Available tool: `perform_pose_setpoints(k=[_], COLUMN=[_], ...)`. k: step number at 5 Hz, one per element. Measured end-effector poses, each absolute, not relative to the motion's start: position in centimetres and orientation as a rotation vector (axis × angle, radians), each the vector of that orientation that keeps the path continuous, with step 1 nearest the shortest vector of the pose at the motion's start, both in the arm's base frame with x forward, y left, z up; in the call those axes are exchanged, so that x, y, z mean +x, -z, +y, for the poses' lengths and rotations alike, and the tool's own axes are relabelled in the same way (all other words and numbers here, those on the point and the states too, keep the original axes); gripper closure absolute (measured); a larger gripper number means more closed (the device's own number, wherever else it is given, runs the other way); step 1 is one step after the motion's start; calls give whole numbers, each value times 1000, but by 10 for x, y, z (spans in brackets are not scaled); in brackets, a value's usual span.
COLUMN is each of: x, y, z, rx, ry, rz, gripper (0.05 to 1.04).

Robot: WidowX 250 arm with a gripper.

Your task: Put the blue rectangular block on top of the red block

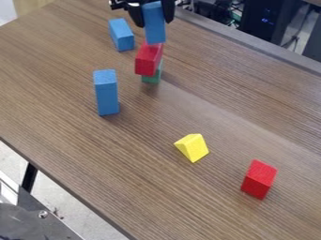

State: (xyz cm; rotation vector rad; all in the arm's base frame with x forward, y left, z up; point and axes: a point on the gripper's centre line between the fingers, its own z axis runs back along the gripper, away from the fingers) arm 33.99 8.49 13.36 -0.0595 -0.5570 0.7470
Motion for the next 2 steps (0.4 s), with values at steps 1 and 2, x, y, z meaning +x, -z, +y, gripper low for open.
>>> perform_pose_setpoints(k=[1,2], x=[339,339], y=[-134,-133], z=[88,88], rx=[-55,-48], ry=[-746,-737], rz=[-559,-558], gripper=[521,521])
